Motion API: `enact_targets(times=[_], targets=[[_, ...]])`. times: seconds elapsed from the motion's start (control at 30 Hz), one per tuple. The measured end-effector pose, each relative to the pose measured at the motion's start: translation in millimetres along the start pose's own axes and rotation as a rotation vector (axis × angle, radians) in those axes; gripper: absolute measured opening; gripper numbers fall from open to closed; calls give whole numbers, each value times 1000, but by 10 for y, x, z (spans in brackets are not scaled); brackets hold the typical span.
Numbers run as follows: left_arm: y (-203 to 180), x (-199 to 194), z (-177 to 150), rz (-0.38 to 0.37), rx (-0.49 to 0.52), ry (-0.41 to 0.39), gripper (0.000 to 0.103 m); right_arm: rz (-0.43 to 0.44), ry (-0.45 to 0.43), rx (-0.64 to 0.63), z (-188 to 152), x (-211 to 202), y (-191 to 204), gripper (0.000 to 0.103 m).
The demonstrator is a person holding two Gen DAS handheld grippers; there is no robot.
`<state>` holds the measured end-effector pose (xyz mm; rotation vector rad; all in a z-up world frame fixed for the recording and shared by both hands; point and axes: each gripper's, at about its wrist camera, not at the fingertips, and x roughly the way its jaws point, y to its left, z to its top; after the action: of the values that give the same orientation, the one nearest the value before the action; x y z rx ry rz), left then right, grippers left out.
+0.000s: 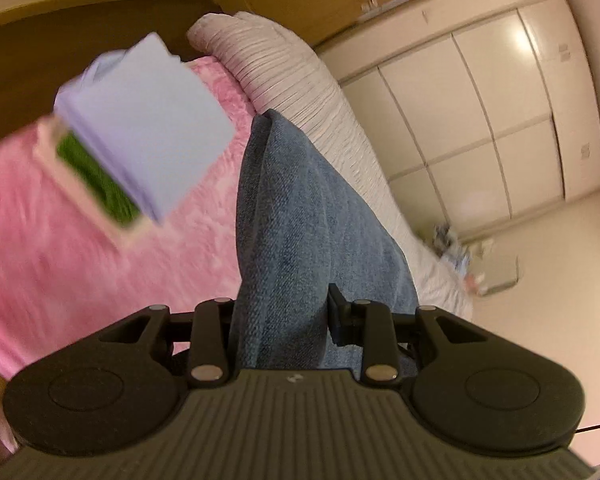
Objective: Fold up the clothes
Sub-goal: 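Lift the folded jeans with both grippers and carry it to the towel stack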
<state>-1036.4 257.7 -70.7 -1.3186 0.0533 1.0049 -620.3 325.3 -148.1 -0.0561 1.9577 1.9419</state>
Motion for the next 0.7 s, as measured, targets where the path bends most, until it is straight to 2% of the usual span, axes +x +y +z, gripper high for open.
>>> enact_targets(times=[0.07, 0.23, 0.43, 0.57, 0.7], targets=[[141, 30, 465, -8, 38, 40, 28, 3, -60, 30, 64, 326, 51, 29], [325, 312, 1325, -31, 116, 78, 28, 1, -180, 17, 377, 973, 319, 29], [538, 660, 2344, -59, 210, 121, 28, -41, -288, -32, 1084, 1576, 460, 29], [724, 1024, 2666, -67, 244, 137, 28, -72, -324, -34, 1443, 1838, 352, 29], [991, 1323, 2759, -65, 234, 166, 28, -107, -323, -3, 1632, 2001, 95, 30]])
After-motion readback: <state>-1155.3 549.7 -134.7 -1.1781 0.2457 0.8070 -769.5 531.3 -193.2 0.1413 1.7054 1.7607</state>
